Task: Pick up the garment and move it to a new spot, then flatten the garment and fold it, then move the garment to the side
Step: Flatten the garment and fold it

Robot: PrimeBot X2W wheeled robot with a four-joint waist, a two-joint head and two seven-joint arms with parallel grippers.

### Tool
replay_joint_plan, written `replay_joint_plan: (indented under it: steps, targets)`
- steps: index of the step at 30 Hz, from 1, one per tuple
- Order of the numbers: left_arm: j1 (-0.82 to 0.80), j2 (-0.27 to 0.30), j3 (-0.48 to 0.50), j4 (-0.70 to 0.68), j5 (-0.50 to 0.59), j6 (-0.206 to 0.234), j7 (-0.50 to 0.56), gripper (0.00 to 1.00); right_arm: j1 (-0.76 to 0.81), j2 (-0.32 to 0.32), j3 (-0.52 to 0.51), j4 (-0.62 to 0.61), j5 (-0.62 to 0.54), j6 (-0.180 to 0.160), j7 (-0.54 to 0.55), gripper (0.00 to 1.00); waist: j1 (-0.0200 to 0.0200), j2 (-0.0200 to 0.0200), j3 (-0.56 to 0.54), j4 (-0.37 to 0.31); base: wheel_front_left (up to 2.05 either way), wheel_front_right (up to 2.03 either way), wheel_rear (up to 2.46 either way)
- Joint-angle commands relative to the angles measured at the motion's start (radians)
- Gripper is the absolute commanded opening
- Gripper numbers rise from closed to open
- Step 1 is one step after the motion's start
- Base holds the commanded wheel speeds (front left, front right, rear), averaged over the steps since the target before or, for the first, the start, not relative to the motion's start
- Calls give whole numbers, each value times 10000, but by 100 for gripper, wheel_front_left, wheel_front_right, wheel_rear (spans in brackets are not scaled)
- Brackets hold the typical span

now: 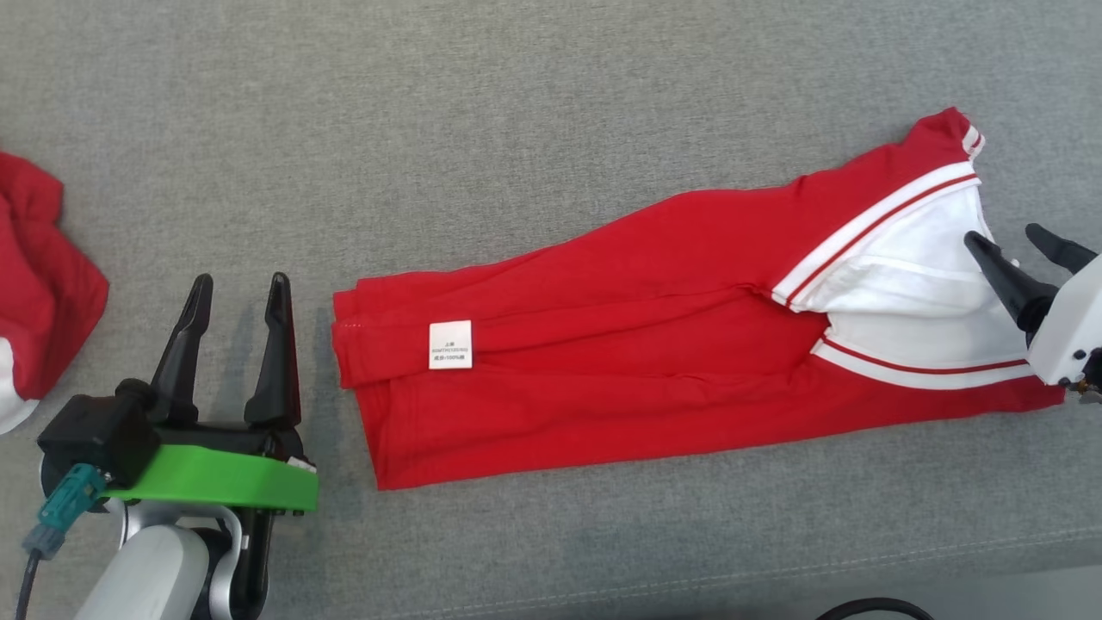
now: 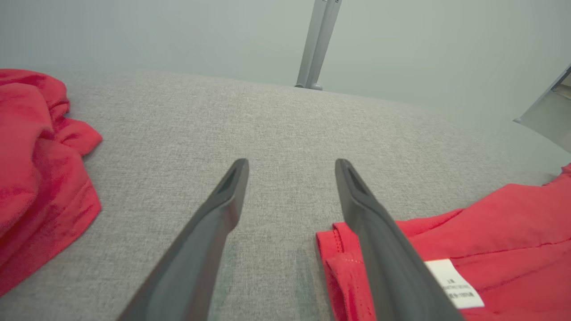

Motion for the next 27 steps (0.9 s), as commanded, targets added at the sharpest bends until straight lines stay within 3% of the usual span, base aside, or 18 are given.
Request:
replay_joint_plan:
  steps: [1,9,14,15,16,22,27]
  targets:
    - [145,-129,136,35,138,-108,-24,100,-139,30,22,179,-48,-11,22,100,0,0,177,260,0,0,0]
    - [581,-1630,1381,960,1306,-1700,-26,100,-643,128,387,2017,104,-12,602,100,0,0,316,870,0,0,0]
    - [694,-2300,2107,1381,1980,-2683,-14,100,-409,500,513,2425,1536,0,1960,100,0,0,221,978,0,0,0]
    - [729,-2427,2251,1457,2118,-2781,-14,100,-445,692,417,2354,2032,32,2139,11,0,0,192,949,0,0,0]
    - [767,-2516,2354,1537,2266,-2884,-14,100,-441,714,442,2232,2395,44,2449,0,0,0,156,907,0,0,0]
    - [668,-2656,2328,1922,3062,-3231,-15,100,-254,-473,-1186,2537,3019,-26,2229,0,0,0,-101,771,0,0,0]
    - [612,-2759,2174,2072,3146,-3283,-15,100,45,-1244,-3490,3473,2786,-12,1962,0,0,0,-466,885,0,0,0]
